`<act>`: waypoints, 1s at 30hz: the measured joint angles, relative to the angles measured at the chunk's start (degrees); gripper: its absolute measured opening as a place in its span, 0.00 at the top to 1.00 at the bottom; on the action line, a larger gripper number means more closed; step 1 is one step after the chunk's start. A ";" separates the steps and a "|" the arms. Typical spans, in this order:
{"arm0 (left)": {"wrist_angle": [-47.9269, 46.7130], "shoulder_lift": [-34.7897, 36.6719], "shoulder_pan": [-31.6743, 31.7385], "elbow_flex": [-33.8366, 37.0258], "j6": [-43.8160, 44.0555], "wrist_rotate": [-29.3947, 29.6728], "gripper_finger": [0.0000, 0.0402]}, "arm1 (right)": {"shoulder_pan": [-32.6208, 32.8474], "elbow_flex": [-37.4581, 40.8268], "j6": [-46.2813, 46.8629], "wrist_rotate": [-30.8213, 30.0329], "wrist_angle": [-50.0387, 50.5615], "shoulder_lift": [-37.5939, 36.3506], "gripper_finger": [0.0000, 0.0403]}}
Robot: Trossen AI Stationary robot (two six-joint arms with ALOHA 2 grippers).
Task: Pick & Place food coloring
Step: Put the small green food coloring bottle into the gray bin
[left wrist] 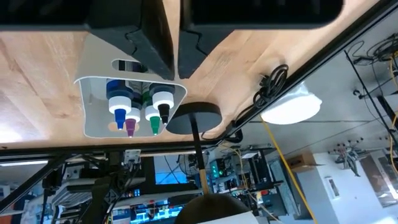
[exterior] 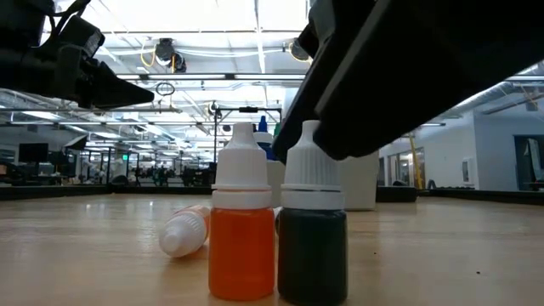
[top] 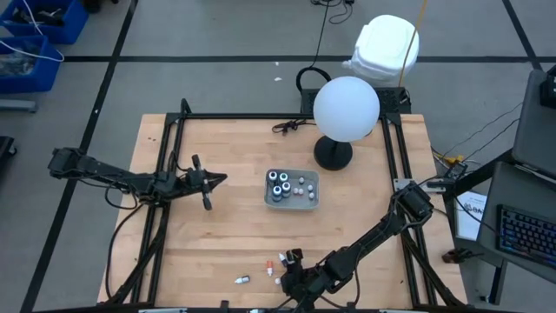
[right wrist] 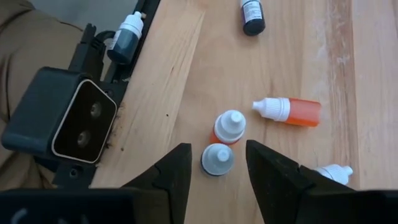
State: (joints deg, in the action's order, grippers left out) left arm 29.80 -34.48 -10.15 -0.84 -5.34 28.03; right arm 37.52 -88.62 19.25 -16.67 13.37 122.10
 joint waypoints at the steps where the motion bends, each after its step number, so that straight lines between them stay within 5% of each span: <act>1: 0.00 0.00 0.00 0.00 0.02 0.00 0.91 | 0.00 0.00 0.00 -0.02 -0.01 0.00 0.65; 19: -0.05 0.00 0.00 -0.07 0.04 0.09 0.97 | -0.04 0.00 -0.55 0.04 -1.81 1.57 0.66; 30: -0.04 0.00 0.00 -0.07 0.04 0.13 0.92 | -0.44 0.00 0.56 0.09 -1.99 1.57 0.86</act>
State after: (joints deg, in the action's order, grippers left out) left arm 29.76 -34.48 -10.15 -0.91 -5.30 28.16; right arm 37.08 -88.62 19.80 -16.58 11.38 123.68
